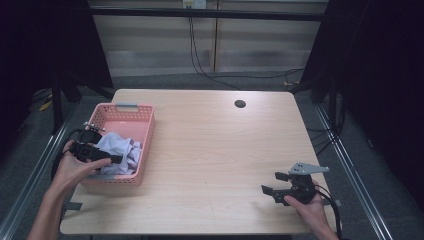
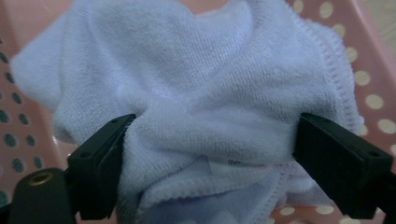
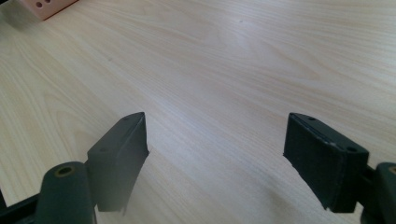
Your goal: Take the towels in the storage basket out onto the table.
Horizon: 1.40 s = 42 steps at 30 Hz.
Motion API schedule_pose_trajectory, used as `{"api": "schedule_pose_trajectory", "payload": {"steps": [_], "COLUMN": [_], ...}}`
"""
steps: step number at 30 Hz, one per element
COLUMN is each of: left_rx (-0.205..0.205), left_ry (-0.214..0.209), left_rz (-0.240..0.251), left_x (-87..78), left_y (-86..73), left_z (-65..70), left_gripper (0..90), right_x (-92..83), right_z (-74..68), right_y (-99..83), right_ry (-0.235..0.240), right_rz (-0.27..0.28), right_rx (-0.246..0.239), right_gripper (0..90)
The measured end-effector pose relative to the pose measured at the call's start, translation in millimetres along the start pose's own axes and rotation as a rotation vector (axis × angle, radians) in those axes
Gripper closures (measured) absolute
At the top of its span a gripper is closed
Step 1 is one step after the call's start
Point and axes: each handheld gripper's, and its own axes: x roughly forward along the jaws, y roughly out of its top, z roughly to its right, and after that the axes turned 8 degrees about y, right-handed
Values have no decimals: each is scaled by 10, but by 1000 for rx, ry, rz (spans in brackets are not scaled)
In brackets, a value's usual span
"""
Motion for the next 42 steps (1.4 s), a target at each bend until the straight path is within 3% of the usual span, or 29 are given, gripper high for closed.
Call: {"api": "schedule_pose_trajectory", "payload": {"steps": [1, 4, 5, 7, 11, 14, 15, 16, 17, 20, 24, 31, 36, 37, 42], "left_rx": [16, 30, 57, 53, 86, 92, 90, 90, 113, 139, 158, 165, 137, 111, 108], "left_ry": [-12, -12, 2, -8, 7, 16, 21, 21, 22, 52, 89, 98, 108, 109, 88], "left_rz": [-32, -58, -89, -105, -173, -215, -257, -257, -294, -332, -351, -341, -310, -294, -293], "left_x": [65, 131, 207, 251, 349, 412, 466, 466, 490, 559, 588, 561, 523, 514, 505], "left_y": [23, 48, 73, 84, 164, 193, 202, 202, 235, 265, 270, 275, 290, 281, 289], "left_z": [2, 10, 27, 30, 81, 91, 89, 89, 101, 165, 235, 269, 230, 214, 179], "left_gripper": [111, 45, 0, 0, 0, 0, 0, 0, 0, 0, 9, 175, 334, 406, 475], "right_x": [0, 4, 2, 2, 1, 1, -3, -3, -8, -5, -14, -15, -6, -6, 7], "right_z": [0, 4, 8, 11, 10, 14, 13, 13, 5, 8, 9, -6, -16, -16, -8], "right_y": [0, 0, 1, 0, 1, 1, 2, 2, -2, -7, -2, -4, -2, -1, 8], "right_ry": [3, 3, 3, 4, 8, 10, 15, 15, 12, 14, 16, 16, 17, 20, 19], "right_rz": [-1, -4, -3, -2, -3, -4, -3, -3, -3, -5, -3, -6, -8, -7, -12], "right_rx": [1, -1, 0, 0, 0, -2, -2, -2, -4, -5, -12, -20, -24, -22, -25], "right_gripper": [215, 215, 215, 215, 215, 216, 218, 218, 221, 222, 224, 230, 230, 230, 230]}}
